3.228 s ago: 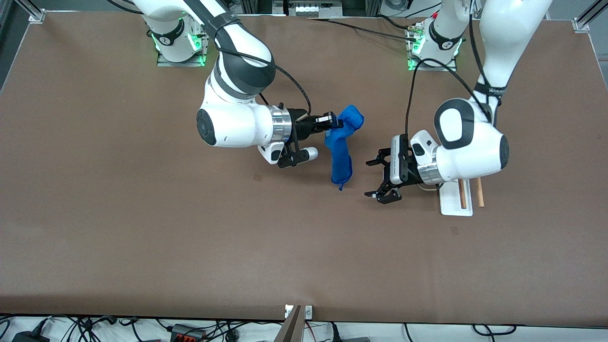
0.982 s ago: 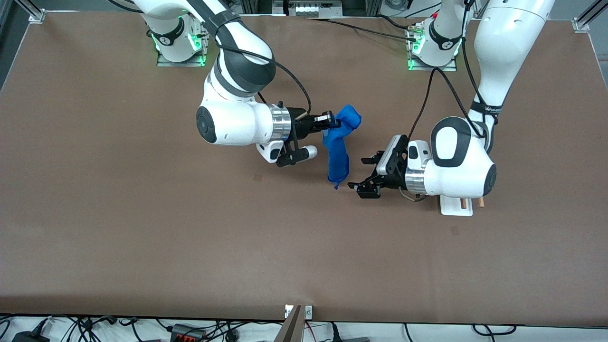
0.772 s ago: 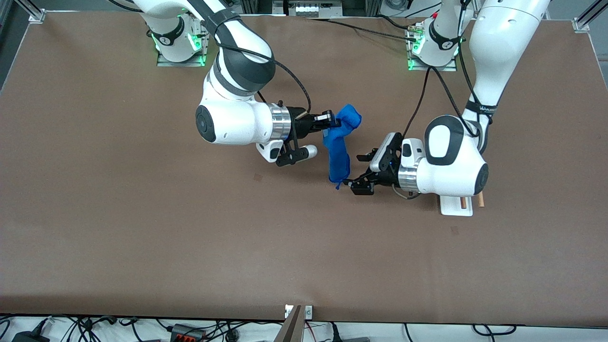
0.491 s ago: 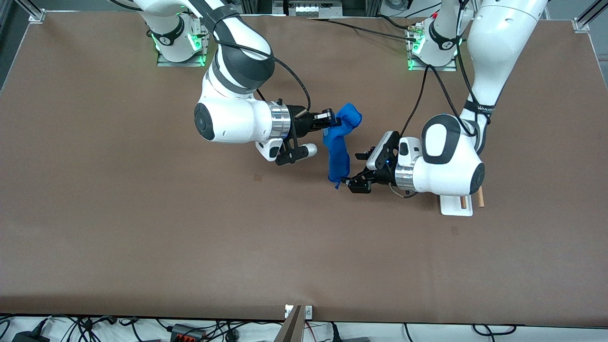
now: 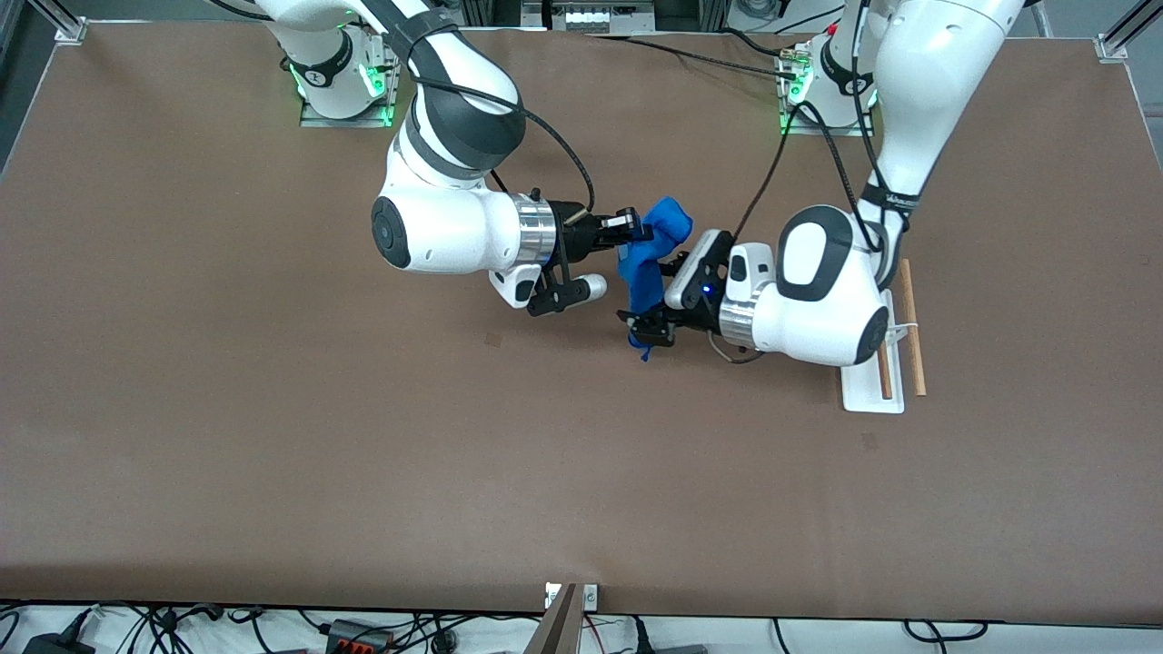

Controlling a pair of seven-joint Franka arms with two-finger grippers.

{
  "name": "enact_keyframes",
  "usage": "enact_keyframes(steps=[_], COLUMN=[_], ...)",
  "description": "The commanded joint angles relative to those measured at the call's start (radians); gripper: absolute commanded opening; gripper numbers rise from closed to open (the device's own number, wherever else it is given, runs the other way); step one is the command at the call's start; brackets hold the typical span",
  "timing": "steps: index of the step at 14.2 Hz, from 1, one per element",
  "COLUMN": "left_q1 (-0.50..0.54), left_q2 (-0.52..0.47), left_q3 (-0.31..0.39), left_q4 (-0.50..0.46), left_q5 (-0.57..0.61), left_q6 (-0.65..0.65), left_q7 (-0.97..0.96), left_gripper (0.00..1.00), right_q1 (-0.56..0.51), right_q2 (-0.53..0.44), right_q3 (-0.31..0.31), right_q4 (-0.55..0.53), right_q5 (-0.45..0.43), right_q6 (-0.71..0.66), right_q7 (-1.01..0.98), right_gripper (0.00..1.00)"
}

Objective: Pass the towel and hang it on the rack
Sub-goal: 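Grasp the towel with the left gripper and open the right gripper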

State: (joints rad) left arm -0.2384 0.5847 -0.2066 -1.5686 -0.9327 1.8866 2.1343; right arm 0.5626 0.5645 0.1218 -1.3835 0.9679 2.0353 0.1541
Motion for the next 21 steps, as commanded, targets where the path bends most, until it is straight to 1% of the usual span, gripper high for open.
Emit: enact_keyframes(steps=[1, 2, 4, 5, 6, 7, 9, 10, 11, 12, 13, 14, 15, 16, 18, 19, 20, 21], left_q1=[-0.016, -0.024, -0.024, -0.021, -0.018, -0.013, -0.006, -0.005, -0.005, -0.005, -0.005, -0.004, -0.002, 0.010, 0.033, 0.047, 0.062, 0.086], left_q2=[0.015, 0.018, 0.020, 0.020, 0.020, 0.020, 0.017, 0.009, 0.003, -0.011, -0.028, -0.029, -0.034, -0.039, -0.051, -0.054, -0.072, -0.086], left_q3=[0.006, 0.006, 0.006, 0.007, 0.012, 0.015, 0.027, 0.044, 0.064, 0.075, 0.085, 0.093, 0.093, 0.093, 0.095, 0.096, 0.098, 0.096], left_q4=[0.024, 0.024, 0.024, 0.022, 0.022, 0.022, 0.021, 0.021, 0.019, 0.010, 0.006, 0.005, 0.005, 0.005, 0.007, 0.009, 0.007, 0.004], left_q5=[-0.035, -0.035, -0.028, -0.028, -0.028, -0.028, -0.024, -0.024, -0.023, -0.023, -0.017, -0.006, 0.000, 0.006, 0.009, 0.011, 0.040, 0.076], left_q6=[-0.009, -0.008, -0.009, -0.008, -0.008, -0.008, -0.006, -0.004, 0.008, 0.044, 0.066, 0.066, 0.066, 0.062, 0.031, 0.008, -0.001, -0.018], left_q7=[-0.002, -0.004, -0.013, -0.014, -0.022, -0.048, -0.129, -0.166, -0.219, -0.300, -0.392, -0.428, -0.432, -0.438, -0.529, -0.580, -0.605, -0.647], left_gripper=[1.00, 1.00, 0.73, 0.55, 0.41, 0.31, 0.19, 0.16, 0.10, 0.07, 0.07, 0.07, 0.07, 0.07, 0.07, 0.07, 0.07, 0.07], right_q1=[0.002, 0.002, 0.002, 0.002, 0.002, 0.002, 0.002, 0.002, 0.002, 0.002, 0.002, 0.000, -0.001, -0.006, -0.009, -0.012, -0.013, -0.021], right_q2=[-0.014, -0.014, -0.014, -0.014, -0.014, -0.015, -0.014, -0.015, -0.015, -0.015, -0.015, -0.014, -0.015, -0.015, -0.017, -0.018, -0.026, -0.031], right_q3=[0.002, 0.002, 0.002, 0.002, 0.002, 0.002, 0.002, 0.002, 0.002, 0.002, 0.002, 0.002, 0.002, 0.001, -0.005, -0.007, -0.007, -0.010], right_q4=[-0.009, -0.009, -0.009, -0.009, -0.009, -0.009, -0.012, -0.012, -0.012, -0.012, -0.012, -0.012, -0.012, -0.012, -0.009, -0.008, -0.009, -0.014], right_q5=[-0.002, -0.002, -0.002, -0.002, -0.002, -0.002, -0.003, -0.002, -0.002, -0.002, -0.003, -0.002, -0.002, -0.008, -0.024, -0.066, -0.107, -0.167], right_q6=[-0.003, -0.003, -0.003, -0.003, -0.003, -0.003, -0.003, -0.003, -0.003, -0.003, -0.003, -0.003, -0.003, -0.004, -0.033, -0.036, -0.037, -0.040], right_q7=[0.015, 0.015, 0.015, 0.015, 0.015, 0.015, 0.015, 0.015, 0.015, 0.016, 0.016, 0.016, 0.025, 0.039, 0.039, 0.038, 0.039, 0.042], right_gripper=[0.00, 0.00, 0.00, 0.00, 0.00, 0.00, 0.00, 0.00, 0.00, 0.00, 0.00, 0.30, 0.99, 1.00, 1.00, 1.00, 1.00, 1.00])
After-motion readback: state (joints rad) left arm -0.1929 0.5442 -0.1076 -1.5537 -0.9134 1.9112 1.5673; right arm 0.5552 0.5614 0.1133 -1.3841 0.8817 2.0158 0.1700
